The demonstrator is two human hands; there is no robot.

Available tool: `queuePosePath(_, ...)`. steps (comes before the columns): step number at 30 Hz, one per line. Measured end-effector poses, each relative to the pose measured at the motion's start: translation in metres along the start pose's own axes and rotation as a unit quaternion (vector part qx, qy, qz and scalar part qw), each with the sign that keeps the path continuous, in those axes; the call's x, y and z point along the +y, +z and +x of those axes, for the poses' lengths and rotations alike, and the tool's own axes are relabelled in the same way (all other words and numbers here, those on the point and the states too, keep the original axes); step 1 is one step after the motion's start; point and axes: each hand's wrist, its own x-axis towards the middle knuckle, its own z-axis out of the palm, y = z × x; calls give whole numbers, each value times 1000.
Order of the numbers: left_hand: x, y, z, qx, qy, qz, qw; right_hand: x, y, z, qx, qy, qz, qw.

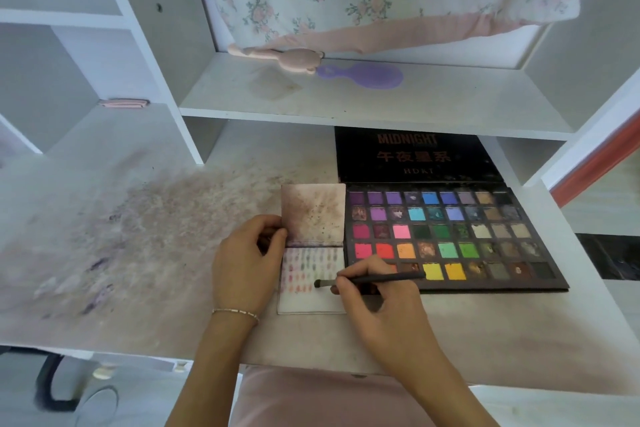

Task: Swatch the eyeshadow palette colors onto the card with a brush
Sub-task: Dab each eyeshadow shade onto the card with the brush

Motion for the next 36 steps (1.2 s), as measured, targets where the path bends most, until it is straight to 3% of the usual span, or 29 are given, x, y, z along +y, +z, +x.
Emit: queuePosePath(36,-2,1,0,5,-7,1,1000,0,0,0,-29,25,-45,998)
